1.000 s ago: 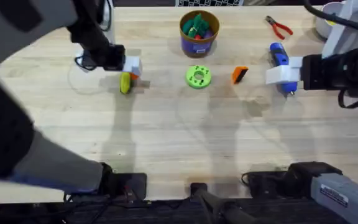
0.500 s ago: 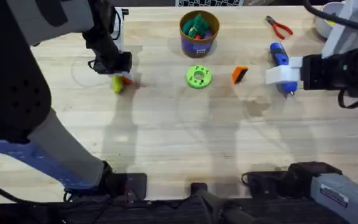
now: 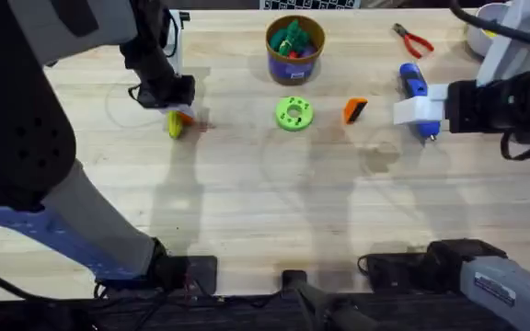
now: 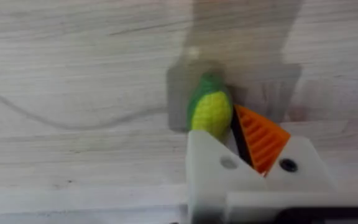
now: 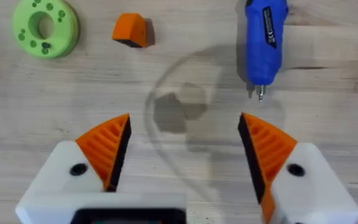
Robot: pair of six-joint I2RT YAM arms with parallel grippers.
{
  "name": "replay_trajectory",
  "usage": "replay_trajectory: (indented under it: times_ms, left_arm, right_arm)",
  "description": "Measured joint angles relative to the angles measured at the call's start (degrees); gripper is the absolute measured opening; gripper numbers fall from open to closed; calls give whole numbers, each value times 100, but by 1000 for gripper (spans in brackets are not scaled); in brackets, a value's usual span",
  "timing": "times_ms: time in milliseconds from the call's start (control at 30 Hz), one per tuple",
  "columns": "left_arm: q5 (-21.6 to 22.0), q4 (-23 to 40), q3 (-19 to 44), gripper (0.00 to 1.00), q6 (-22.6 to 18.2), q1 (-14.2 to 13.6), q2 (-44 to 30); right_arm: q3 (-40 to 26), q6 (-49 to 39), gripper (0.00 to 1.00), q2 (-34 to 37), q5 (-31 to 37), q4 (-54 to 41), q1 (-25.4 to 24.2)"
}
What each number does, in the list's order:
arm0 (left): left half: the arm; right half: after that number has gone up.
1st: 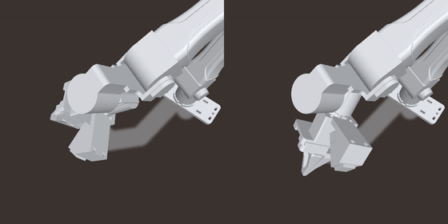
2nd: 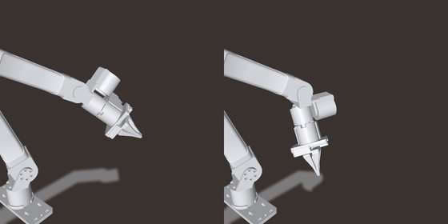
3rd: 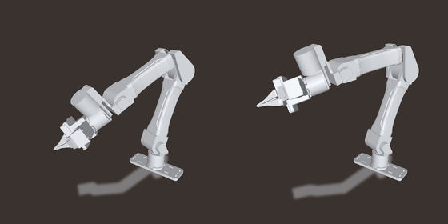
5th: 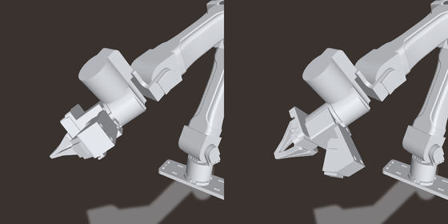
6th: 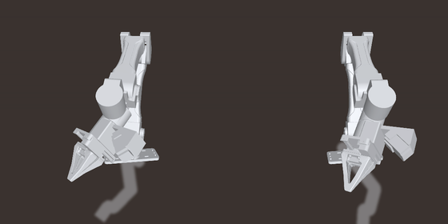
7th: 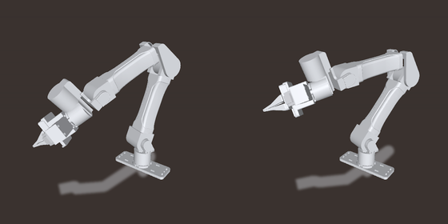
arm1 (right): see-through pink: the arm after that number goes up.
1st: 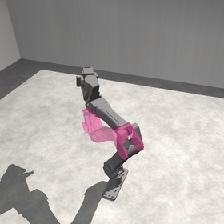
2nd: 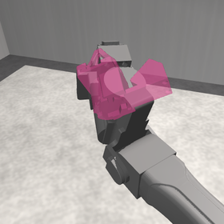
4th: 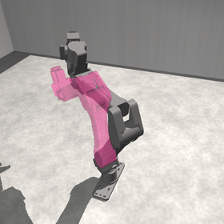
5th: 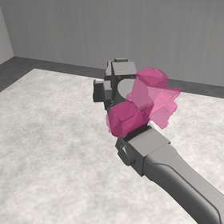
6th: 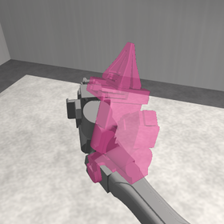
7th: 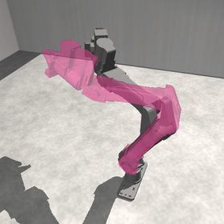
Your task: Pick up the gripper from the table and insert it into the empty holder that is missing its gripper. Then pick up a screw, insert it into the mounting hole, and use the screwdriver to tighten it. Finally, clean up the table by picking up the vegetable and placing it into the bucket.
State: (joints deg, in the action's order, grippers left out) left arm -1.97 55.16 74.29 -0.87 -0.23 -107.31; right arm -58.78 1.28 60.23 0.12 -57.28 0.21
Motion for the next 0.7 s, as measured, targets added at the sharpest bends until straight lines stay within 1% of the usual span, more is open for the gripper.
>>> replay_trajectory:
  times_ms: [100,200,333,467,567,600,700]
  left_arm:
    - [-16,120,214,8,5,-14,28]
    - [-14,133,278,8,73,-77,318]
    - [-16,375,283,8,214,-180,1146]
    - [21,722,346,8,288,-186,2009]
    - [82,929,355,8,307,-188,2496]
    - [101,963,355,32,290,-188,2606]
    - [160,1000,355,512,309,-188,2882]
  right_arm:
    - [0,0,994,0,0,0,-2]
    - [0,0,994,0,0,0,0]
    - [-2,0,993,0,2,0,0]
    - [-2,0,994,0,0,0,0]
    - [0,0,994,0,0,0,0]
    - [-2,0,994,0,0,2,-2]
    - [-2,0,993,0,0,0,0]
